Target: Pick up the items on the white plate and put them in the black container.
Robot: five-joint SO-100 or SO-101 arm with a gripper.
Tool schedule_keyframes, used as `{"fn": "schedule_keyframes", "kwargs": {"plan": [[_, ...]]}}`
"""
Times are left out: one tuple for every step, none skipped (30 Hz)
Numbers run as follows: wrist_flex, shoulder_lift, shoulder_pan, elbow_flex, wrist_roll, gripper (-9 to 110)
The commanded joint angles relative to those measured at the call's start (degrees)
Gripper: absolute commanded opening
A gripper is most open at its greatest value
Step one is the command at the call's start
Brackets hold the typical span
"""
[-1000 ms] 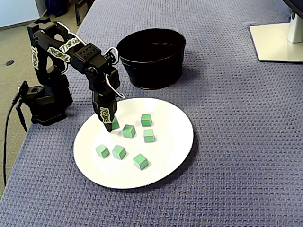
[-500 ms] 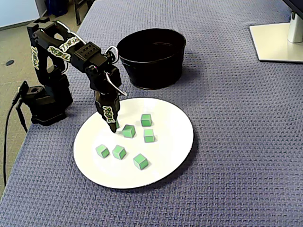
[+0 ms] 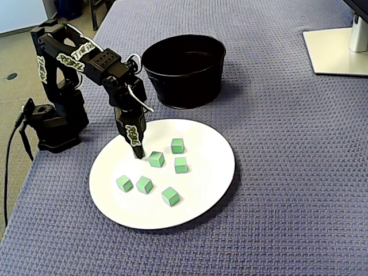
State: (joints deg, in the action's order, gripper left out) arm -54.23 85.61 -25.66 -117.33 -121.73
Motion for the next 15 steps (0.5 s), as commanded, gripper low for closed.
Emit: {"fn": "schedule_keyframes", "kwargs": {"plan": [[0.88,1.32,1.93,-1.05,3.60,0],[0.88,2.64,2.29,-0.18,6.33,0],[0.88,4.48,2.72,0.79,9.67,0],[1.14,6.86,3.08,1.93,13.71,0],[1.41,9.58,3.25,3.25,18.28,0],[2.55,12.83,3.34,4.22,22.15,0],[5.19,16.17,3.52,4.75,26.98,0],[8.88,19.42,3.69,5.10,32.78,0],[12.74,22.68,4.04,5.45,38.23,0],[17.31,25.84,4.48,5.54,43.24,0],[22.68,29.00,5.01,4.75,48.08,0],[25.40,31.90,5.63,4.75,52.03,0],[26.02,34.45,6.42,5.54,55.37,0],[26.37,37.09,7.47,6.33,58.45,0],[26.72,39.81,8.70,7.12,61.26,0]]}}
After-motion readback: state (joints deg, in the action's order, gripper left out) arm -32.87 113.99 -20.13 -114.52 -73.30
